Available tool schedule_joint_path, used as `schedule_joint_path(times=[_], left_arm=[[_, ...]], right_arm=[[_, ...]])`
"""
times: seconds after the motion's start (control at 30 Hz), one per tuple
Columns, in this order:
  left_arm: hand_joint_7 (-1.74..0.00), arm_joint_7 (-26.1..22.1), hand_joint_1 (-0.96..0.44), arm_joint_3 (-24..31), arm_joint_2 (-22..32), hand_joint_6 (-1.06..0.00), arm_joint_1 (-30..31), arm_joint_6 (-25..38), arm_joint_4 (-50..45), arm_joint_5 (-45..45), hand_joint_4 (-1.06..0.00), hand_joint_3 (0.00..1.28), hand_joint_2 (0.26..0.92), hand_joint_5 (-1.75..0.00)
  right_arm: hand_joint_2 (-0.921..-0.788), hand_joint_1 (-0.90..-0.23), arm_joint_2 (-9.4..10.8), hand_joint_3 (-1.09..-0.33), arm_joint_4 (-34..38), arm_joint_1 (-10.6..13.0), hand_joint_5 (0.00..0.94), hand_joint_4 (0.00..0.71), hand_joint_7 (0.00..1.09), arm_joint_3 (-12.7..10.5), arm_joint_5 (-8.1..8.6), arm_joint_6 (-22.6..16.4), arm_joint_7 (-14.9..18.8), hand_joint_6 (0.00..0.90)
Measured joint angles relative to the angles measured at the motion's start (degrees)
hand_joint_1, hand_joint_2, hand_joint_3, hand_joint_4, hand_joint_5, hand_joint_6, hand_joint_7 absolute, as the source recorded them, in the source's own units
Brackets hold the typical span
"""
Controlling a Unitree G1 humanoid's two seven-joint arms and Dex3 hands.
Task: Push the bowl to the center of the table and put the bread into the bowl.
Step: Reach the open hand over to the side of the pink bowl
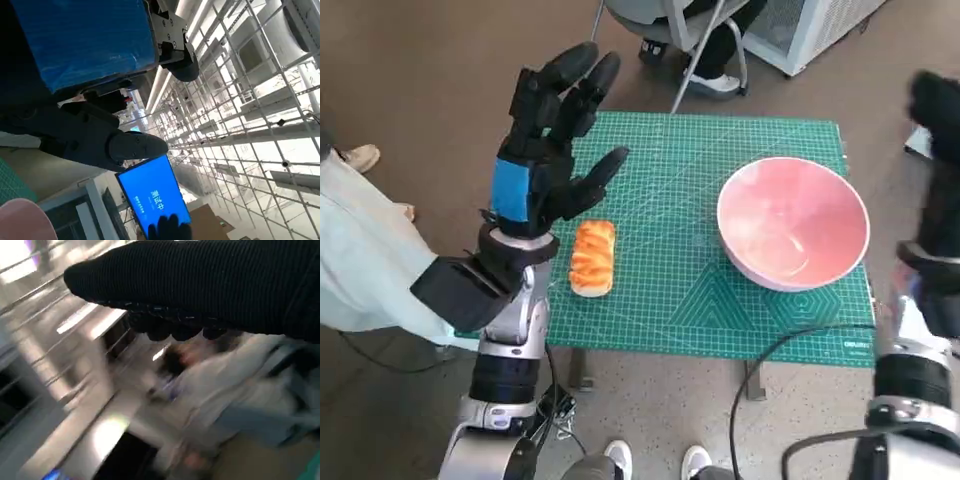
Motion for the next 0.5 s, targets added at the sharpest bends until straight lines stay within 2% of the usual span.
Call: schedule_joint_path(times=[0.2, 0.33, 0.5], left_arm=[[-0.70, 0.0, -0.34, 0.2, -0.1, -0.18, 0.0, -0.6, 1.1, 0.0, -0.45, 0.29, 0.921, -0.04], [-0.70, 0.0, -0.34, 0.2, -0.2, -0.19, 0.0, -0.8, 1.3, 0.0, -0.45, 0.29, 0.921, -0.04], [-0.70, 0.0, -0.34, 0.2, -0.2, -0.19, 0.0, -1.1, 1.3, 0.0, -0.45, 0.29, 0.921, -0.04]], right_arm=[[-0.921, -0.481, -2.1, -0.800, 7.7, 0.0, 0.000, 0.281, 0.74, -0.5, -1.46, 1.8, -5.4, -0.001], [-0.921, -0.471, -2.2, -0.808, 11.0, 0.2, 0.000, 0.275, 0.73, -0.7, -1.50, 3.8, -7.2, -0.001], [-0.921, -0.450, -1.3, -0.822, 14.1, 0.5, 0.000, 0.265, 0.67, -1.1, -1.11, 7.3, -7.7, 0.013]])
